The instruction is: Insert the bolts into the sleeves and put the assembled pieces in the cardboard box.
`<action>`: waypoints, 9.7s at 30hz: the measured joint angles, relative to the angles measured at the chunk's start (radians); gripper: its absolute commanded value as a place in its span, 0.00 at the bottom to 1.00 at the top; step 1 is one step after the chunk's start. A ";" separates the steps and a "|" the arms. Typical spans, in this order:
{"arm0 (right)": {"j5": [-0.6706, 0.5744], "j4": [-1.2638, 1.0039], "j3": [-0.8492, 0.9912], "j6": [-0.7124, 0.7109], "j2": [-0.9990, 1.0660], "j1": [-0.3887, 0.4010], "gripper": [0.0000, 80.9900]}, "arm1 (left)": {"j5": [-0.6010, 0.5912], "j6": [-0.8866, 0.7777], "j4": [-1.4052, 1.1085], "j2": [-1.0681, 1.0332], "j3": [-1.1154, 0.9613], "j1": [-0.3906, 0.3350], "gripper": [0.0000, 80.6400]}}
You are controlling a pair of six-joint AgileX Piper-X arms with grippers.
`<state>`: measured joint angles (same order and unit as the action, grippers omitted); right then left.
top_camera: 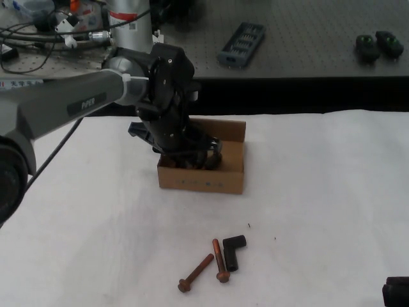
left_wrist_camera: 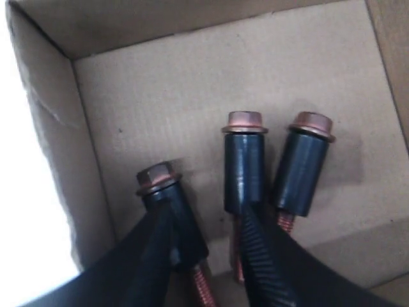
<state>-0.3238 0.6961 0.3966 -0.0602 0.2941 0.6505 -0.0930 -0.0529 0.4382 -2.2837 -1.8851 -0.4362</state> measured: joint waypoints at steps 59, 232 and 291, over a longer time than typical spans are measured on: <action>0.207 0.012 0.807 -0.927 1.529 0.198 0.23 | -0.001 -0.077 -0.009 1.541 1.273 0.035 0.10; 0.639 0.065 0.208 0.186 0.020 0.253 0.04 | -0.078 0.282 0.052 0.461 0.288 -0.248 0.01; -0.179 -1.200 0.056 0.533 0.705 0.313 0.04 | -0.503 -0.137 -1.464 1.385 1.696 -0.248 0.01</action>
<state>-0.5024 -0.5039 0.4523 0.4725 0.9992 0.9634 -0.5958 -0.1902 -1.0255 -0.8988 -0.1895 -0.6838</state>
